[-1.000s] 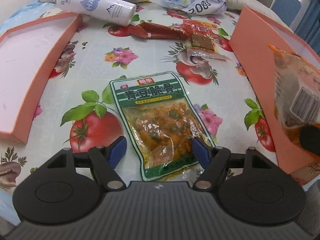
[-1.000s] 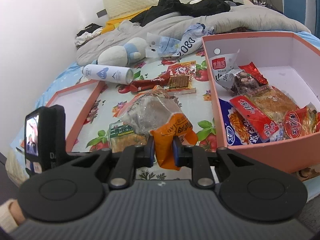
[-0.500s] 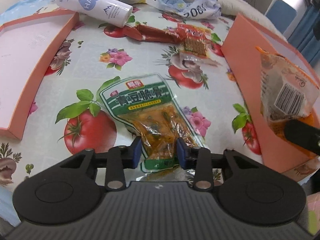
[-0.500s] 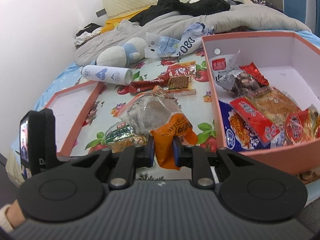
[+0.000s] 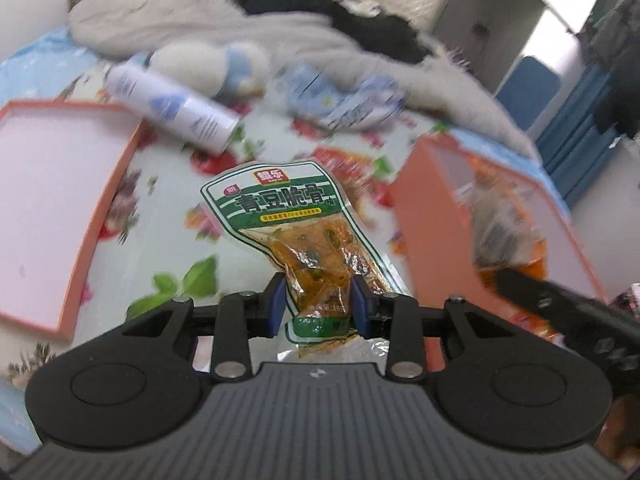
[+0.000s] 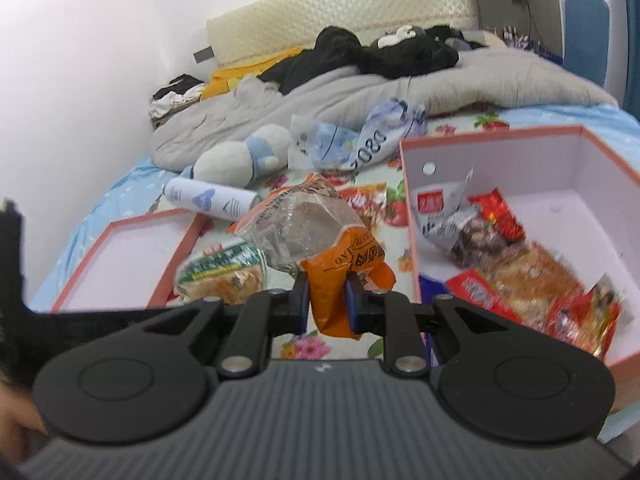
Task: Organize snacks
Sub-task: 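Lift the green packet with left while right holds the orange packet, then lower both packets into the deep box and open both grippers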
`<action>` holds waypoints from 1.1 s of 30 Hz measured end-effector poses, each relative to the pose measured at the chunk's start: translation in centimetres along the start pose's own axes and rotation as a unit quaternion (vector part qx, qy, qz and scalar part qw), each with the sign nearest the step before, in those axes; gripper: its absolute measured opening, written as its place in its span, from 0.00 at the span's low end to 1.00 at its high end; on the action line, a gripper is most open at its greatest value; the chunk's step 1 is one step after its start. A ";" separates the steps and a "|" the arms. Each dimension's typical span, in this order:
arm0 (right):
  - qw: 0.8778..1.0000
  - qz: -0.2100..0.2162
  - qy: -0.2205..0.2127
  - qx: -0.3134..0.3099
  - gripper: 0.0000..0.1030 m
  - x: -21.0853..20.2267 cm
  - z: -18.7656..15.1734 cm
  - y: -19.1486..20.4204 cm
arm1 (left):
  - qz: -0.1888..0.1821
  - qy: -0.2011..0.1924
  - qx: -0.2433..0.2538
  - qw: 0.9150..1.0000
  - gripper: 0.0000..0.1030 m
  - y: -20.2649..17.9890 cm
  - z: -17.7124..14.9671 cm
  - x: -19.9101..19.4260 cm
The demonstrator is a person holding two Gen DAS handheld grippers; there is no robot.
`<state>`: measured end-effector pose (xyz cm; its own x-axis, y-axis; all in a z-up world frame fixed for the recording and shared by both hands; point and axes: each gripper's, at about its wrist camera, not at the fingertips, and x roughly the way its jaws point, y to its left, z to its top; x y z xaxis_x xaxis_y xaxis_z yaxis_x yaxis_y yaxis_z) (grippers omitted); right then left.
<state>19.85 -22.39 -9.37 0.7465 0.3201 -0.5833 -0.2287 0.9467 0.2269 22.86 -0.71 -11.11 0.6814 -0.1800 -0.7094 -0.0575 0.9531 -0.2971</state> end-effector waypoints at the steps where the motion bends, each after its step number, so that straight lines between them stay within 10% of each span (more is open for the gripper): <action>1: 1.000 -0.003 -0.003 -0.002 0.21 -0.3 0.3 -0.2 | -0.007 -0.008 0.002 1.000 0.37 -0.6 0.5 -0.7; 15: 0.997 -0.063 -0.046 0.003 0.21 -5.5 2.7 -7.2 | -0.099 -0.040 0.066 0.992 0.38 -13.1 3.5 -2.7; 33: 0.989 -0.133 0.041 0.059 0.21 -1.2 0.3 -21.4 | -0.104 0.057 0.108 0.987 0.38 -24.0 0.5 11.4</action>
<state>24.08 -43.05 -13.33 0.7157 0.0668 -0.6952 0.0466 0.9886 0.1430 32.33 -25.53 -11.73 0.5741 -0.3921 -0.7187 0.2406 0.9199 -0.3097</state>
